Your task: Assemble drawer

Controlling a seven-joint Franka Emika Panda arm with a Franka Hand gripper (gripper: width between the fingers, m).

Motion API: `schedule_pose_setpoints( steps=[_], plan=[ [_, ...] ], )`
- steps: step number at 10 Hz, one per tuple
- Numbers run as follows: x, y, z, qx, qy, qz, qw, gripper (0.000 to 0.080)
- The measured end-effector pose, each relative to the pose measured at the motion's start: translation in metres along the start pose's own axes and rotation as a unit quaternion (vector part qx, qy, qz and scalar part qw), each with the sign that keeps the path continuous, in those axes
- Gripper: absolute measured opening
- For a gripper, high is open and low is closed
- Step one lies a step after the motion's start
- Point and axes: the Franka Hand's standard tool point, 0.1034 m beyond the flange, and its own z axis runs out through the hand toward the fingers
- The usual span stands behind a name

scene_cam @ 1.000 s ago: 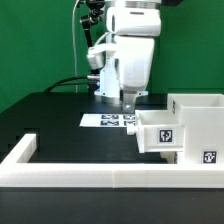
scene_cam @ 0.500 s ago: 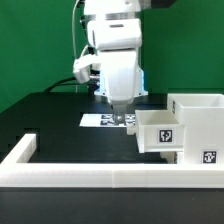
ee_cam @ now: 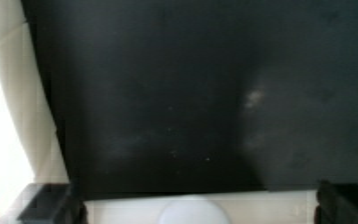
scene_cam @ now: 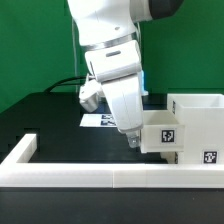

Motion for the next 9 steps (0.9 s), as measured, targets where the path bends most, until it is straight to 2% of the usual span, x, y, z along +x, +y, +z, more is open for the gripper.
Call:
schedule_pose_setpoints(
  steps=[1,5,9],
  plan=[
    [0.003,0.000,0.000,-0.003,-0.003,0.005,1.000,0.0649],
    [0.039,-0.001,0.006,0.001,0.002,0.028,1.000,0.0649],
    [0.039,0.000,0.007,-0.001,-0.021,0.028,0.999,0.0649]
  ],
)
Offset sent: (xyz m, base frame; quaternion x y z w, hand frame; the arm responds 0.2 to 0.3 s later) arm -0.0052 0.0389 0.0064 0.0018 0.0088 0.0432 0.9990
